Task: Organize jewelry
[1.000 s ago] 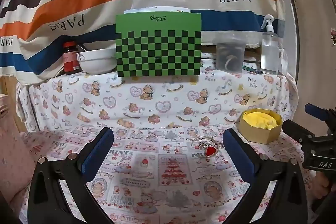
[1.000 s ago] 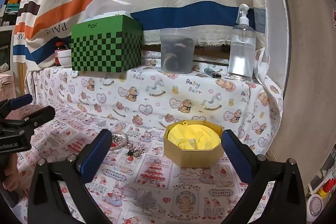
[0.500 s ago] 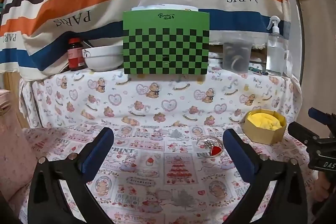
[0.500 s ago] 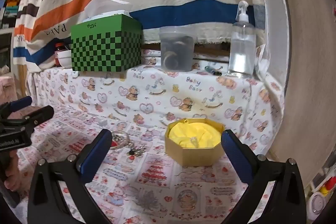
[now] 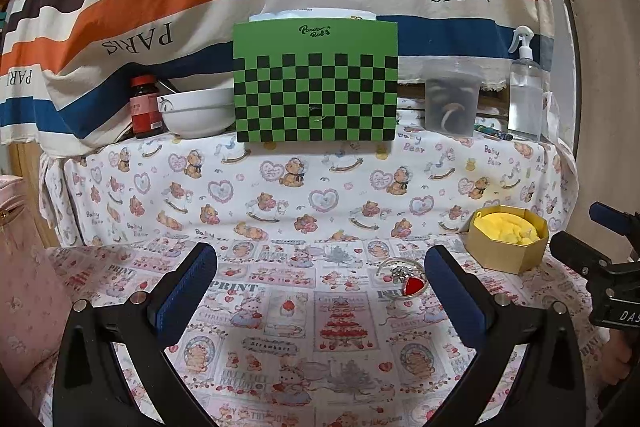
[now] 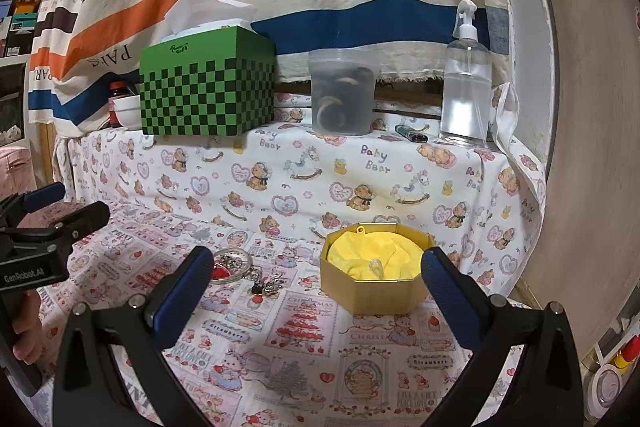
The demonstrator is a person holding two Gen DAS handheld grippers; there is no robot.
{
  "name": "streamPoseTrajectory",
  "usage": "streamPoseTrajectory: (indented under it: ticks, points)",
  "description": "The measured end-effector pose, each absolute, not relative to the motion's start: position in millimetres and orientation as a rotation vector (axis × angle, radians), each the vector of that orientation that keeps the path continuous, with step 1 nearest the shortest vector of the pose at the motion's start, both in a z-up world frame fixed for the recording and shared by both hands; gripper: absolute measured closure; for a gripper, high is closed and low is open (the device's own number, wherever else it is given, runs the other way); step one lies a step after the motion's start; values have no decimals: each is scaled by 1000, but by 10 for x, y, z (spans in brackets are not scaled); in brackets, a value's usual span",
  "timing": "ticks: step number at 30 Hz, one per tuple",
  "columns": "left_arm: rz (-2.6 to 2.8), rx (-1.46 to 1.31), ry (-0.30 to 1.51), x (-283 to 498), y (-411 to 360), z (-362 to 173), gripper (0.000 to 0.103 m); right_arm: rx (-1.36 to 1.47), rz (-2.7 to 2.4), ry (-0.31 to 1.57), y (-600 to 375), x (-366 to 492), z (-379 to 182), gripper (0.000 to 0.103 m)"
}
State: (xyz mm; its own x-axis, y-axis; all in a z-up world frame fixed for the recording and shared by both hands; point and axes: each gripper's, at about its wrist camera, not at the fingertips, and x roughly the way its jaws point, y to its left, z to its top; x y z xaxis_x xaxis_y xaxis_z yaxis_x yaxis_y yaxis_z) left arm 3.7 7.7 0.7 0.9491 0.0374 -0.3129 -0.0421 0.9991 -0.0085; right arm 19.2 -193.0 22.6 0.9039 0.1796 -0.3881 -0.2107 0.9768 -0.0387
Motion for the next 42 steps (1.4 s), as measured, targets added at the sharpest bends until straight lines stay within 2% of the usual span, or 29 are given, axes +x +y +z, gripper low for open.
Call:
streamPoseTrajectory:
  ticks: [13, 42]
  points:
    - [40, -4, 310, 28, 57, -14, 0, -56, 216, 446, -1981, 268, 191, 0]
    - [39, -2, 312, 9, 64, -3, 0, -95, 227, 436, -1871, 207, 205, 0]
